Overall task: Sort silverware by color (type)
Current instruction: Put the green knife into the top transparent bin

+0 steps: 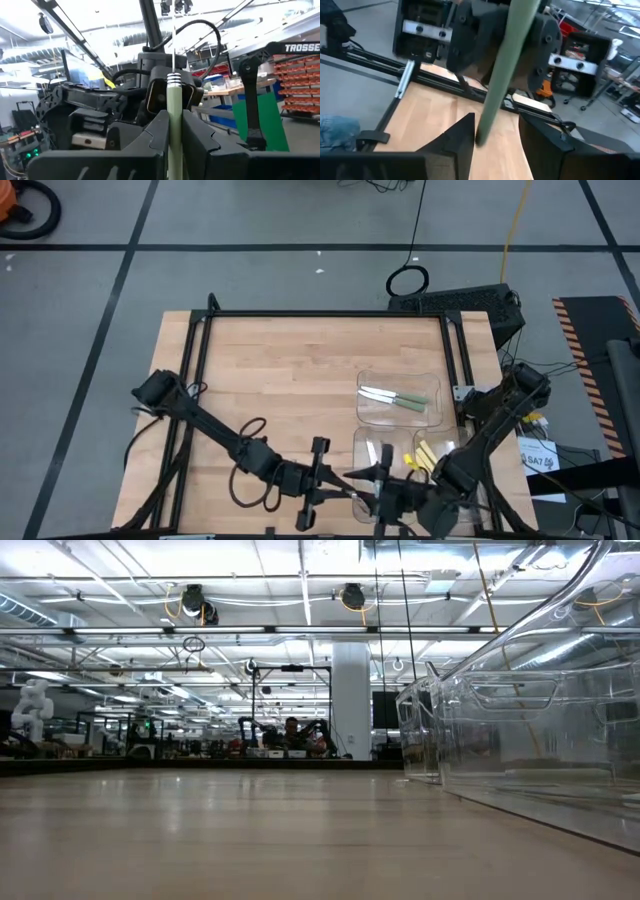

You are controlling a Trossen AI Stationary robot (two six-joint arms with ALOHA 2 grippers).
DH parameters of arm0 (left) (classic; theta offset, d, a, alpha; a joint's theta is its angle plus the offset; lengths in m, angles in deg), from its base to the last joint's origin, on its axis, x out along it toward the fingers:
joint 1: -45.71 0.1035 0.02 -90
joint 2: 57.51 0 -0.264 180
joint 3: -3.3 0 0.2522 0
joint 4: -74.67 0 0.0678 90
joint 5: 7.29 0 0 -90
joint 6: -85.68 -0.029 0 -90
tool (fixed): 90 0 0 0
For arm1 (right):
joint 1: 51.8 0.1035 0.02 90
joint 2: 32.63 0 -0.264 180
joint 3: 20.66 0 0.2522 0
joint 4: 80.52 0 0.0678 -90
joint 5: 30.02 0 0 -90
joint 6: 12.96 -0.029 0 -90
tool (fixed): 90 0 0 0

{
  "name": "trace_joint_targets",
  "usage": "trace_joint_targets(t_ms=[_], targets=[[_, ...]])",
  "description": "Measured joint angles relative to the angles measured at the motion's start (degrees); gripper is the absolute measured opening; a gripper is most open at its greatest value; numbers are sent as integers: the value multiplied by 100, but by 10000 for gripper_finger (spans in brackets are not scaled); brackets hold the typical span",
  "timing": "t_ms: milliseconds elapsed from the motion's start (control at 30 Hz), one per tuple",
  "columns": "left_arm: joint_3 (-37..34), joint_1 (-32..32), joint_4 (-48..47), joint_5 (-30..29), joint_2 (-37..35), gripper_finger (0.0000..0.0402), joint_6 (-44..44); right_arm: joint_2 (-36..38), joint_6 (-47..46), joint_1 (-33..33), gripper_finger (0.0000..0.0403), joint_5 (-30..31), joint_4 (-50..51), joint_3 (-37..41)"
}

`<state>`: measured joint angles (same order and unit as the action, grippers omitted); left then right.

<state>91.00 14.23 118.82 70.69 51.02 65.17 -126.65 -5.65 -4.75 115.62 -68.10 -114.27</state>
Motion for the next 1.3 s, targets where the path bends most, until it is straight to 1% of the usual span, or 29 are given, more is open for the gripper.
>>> trace_joint_targets(t_ms=[100,200,300,400,433,600,667,733,800,900,1000,1033,1100,1167,1300], targets=[[49,6,97,-8,144,35,-46,0,-70,-55,146,-183,32,0],[49,10,176,-23,162,35,-69,0,-80,-22,131,-179,36,0],[51,-1,209,-23,165,35,-151,0,-70,76,94,-179,30,0],[51,-16,182,-14,173,36,-199,0,-80,117,38,-165,17,0],[51,-18,163,-14,173,41,-219,0,-80,125,26,-167,7,0],[53,-7,-69,-58,172,74,-173,0,-145,141,26,-74,45,1],[53,-8,-120,-264,173,85,-170,2,-169,177,25,75,93,1],[53,-56,-214,-637,121,96,-230,33,-169,235,25,228,153,0],[53,-107,-544,-980,0,108,-255,86,-248,313,25,328,250,0],[53,-173,-1381,-1484,-253,124,-134,260,-632,470,25,419,663,-1],[53,-263,-2459,-2144,-592,133,366,493,-1296,517,25,385,1474,-2],[53,-281,-2853,-2274,-721,134,589,592,-1591,501,25,392,1761,-2],[53,-297,-3642,-2303,-1006,135,1028,820,-2117,416,25,374,2361,-2],[53,-298,-4250,-2312,-1241,135,1404,1037,-2545,245,25,215,2888,-4],[53,-184,-5097,-2325,-1597,135,1624,1442,-3397,-156,25,-275,4141,-6]])
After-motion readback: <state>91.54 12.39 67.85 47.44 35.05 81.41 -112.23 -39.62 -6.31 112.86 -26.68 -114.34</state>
